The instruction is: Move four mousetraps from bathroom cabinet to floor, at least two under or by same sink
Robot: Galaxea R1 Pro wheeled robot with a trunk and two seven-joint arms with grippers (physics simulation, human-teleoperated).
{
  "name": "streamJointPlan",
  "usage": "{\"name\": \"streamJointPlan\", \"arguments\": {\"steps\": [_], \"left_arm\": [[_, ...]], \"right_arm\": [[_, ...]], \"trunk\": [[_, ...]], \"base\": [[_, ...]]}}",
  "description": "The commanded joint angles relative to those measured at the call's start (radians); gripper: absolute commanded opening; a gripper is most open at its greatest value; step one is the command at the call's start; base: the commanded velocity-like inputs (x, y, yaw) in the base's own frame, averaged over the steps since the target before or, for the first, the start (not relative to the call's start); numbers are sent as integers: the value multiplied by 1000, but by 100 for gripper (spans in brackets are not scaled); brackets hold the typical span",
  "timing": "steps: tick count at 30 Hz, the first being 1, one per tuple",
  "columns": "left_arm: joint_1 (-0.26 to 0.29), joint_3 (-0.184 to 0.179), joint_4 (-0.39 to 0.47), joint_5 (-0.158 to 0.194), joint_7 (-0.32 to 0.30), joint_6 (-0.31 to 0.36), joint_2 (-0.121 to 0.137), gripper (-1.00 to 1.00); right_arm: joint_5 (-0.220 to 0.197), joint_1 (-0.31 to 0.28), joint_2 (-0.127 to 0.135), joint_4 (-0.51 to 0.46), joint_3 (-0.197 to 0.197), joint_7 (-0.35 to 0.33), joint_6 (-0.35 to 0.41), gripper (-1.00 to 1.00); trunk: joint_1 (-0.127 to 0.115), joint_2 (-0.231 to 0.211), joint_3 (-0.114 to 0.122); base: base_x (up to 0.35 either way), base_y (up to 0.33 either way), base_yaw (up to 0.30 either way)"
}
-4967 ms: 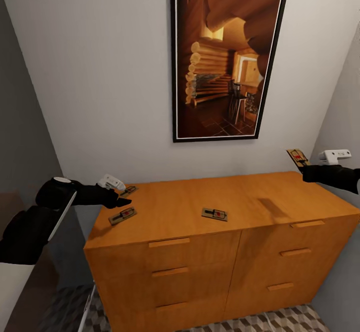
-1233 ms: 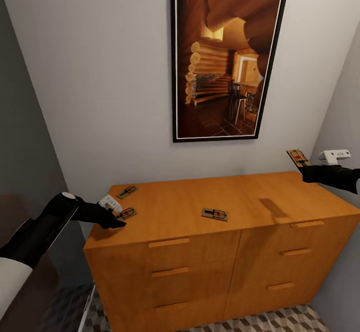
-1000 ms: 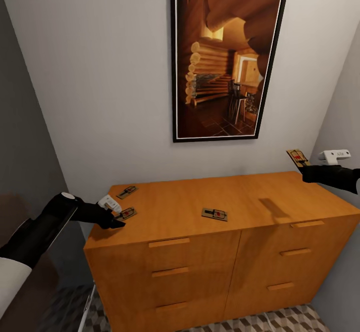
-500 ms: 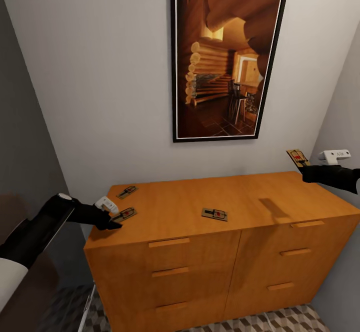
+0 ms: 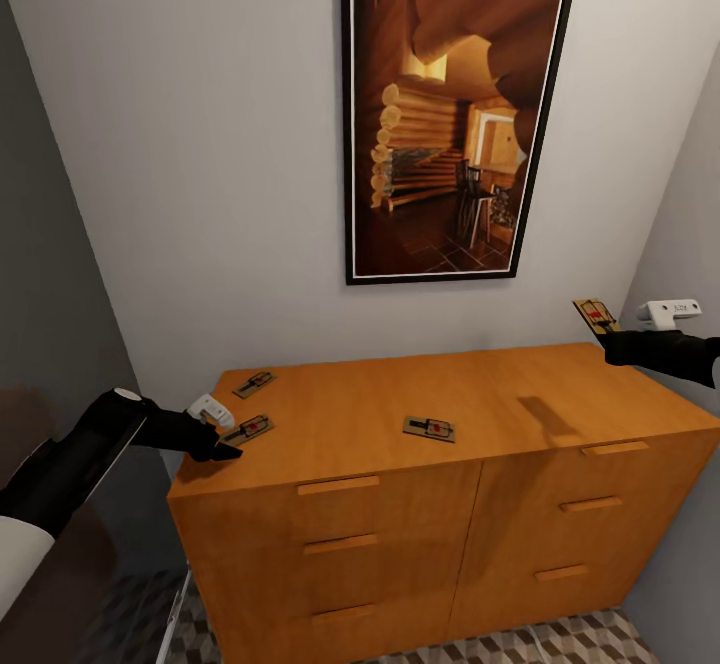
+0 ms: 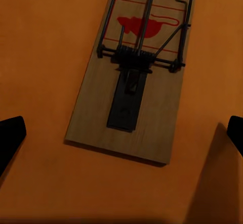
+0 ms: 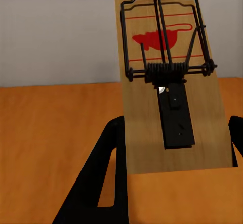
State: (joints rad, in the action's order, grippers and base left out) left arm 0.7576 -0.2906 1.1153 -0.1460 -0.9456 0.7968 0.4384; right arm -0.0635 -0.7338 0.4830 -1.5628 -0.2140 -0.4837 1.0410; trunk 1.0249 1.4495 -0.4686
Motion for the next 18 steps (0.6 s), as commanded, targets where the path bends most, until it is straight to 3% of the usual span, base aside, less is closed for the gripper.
{"name": "streamJointPlan", "arguments": {"steps": [1,18], "left_arm": [[0,-1,-48,-22,-8,-1,0,100],[0,4,-54,-28,-7,-2,0,100]], "right_arm": [[-7,-1,0,0,-1,2,6,-100],[-7,-1,0,0,-1,2,6,-100]], "trunk": [[0,1,-1],[0,1,-1]], "base": [[0,0,0],[0,0,0]]}}
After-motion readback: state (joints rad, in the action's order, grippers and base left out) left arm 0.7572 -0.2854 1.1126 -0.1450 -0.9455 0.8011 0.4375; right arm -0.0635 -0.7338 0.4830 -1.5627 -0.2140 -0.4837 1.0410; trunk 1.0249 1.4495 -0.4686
